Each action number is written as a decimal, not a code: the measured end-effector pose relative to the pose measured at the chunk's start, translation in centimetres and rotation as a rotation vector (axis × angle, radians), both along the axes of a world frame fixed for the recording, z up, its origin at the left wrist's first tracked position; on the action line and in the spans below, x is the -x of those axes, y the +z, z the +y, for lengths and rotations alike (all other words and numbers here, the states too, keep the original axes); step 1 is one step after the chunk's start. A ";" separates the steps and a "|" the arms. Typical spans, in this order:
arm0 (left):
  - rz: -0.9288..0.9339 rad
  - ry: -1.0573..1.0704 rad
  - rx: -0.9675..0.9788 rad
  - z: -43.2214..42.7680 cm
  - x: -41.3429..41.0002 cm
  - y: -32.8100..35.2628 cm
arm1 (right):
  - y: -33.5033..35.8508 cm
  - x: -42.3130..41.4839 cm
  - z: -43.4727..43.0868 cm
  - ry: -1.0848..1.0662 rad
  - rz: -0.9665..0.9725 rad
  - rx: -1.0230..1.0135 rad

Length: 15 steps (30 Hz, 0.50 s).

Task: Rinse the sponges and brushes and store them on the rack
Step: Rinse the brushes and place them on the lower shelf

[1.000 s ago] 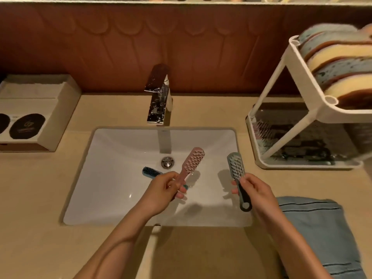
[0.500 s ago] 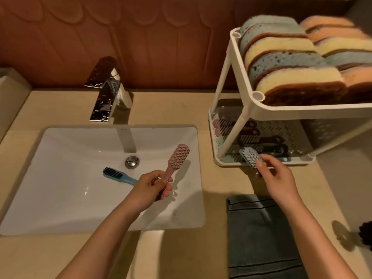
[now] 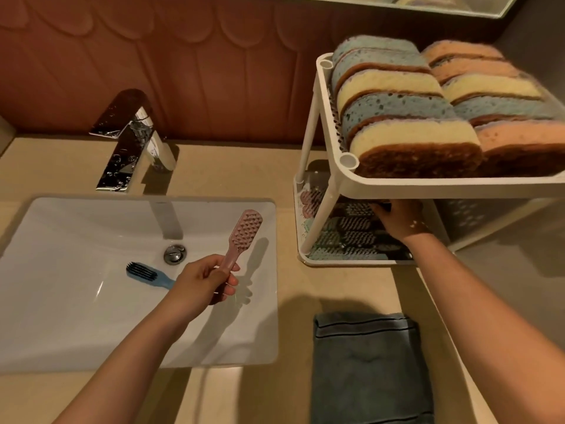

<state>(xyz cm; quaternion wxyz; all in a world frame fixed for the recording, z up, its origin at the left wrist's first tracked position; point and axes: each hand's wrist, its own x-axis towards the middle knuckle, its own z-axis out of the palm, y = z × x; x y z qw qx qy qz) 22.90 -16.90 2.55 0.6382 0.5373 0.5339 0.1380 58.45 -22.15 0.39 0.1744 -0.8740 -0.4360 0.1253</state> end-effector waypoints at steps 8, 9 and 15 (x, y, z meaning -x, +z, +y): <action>0.011 0.032 0.020 -0.7 0.1 -0.2 | -1.4 0.0 1.4 0.006 0.125 0.008; 0.012 0.033 0.023 -0.7 0.1 -0.2 | -1.4 0.0 1.5 0.009 0.119 0.016; 0.012 0.023 0.027 -1.0 -0.1 0.0 | -1.4 0.2 1.9 0.013 0.125 -0.002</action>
